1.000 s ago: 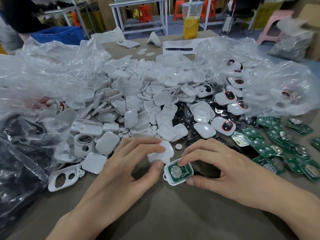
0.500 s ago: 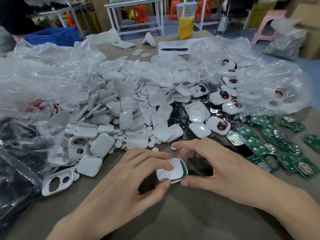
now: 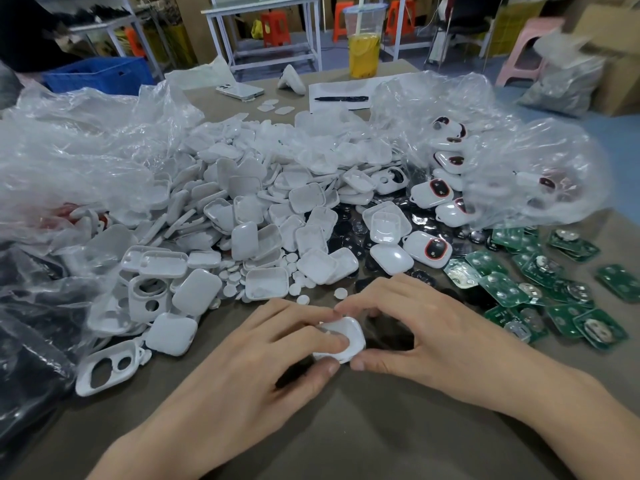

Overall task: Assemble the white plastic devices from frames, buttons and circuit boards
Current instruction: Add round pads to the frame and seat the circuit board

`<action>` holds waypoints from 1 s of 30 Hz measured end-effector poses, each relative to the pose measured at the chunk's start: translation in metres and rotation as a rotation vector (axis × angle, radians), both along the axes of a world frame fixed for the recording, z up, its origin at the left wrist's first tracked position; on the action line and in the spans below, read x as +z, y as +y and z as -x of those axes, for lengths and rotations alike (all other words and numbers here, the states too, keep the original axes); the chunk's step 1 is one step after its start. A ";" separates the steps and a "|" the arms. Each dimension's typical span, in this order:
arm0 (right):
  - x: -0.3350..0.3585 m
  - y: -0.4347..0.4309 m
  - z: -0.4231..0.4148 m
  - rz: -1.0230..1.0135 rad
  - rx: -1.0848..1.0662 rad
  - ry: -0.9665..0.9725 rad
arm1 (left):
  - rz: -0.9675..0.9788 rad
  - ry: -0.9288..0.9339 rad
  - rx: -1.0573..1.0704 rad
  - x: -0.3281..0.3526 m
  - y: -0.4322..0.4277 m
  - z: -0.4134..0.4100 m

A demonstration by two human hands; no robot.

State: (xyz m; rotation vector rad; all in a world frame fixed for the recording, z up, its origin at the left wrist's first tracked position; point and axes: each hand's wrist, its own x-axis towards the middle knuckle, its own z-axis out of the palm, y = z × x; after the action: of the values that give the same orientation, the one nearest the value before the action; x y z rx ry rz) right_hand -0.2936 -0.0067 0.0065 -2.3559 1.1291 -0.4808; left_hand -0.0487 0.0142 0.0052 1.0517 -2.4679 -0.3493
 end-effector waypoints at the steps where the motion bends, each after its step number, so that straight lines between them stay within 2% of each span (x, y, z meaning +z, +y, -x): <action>1: -0.001 0.000 0.000 -0.002 -0.003 -0.001 | 0.003 -0.002 -0.003 0.000 0.000 0.000; 18: -0.006 -0.007 0.003 -0.117 -0.040 -0.116 | -0.043 0.035 0.031 0.001 0.004 0.006; 23: -0.004 -0.008 0.001 -0.176 -0.041 -0.135 | -0.176 0.079 0.072 0.004 0.003 0.008; 30: 0.006 -0.013 -0.004 -0.262 -0.048 -0.036 | -0.483 0.146 0.194 0.014 -0.005 0.018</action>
State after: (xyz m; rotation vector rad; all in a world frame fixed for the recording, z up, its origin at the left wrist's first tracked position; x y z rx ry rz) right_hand -0.2893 -0.0201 0.0129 -2.0905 1.1591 -0.3660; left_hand -0.0667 0.0094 0.0194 1.3845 -2.1768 -0.9547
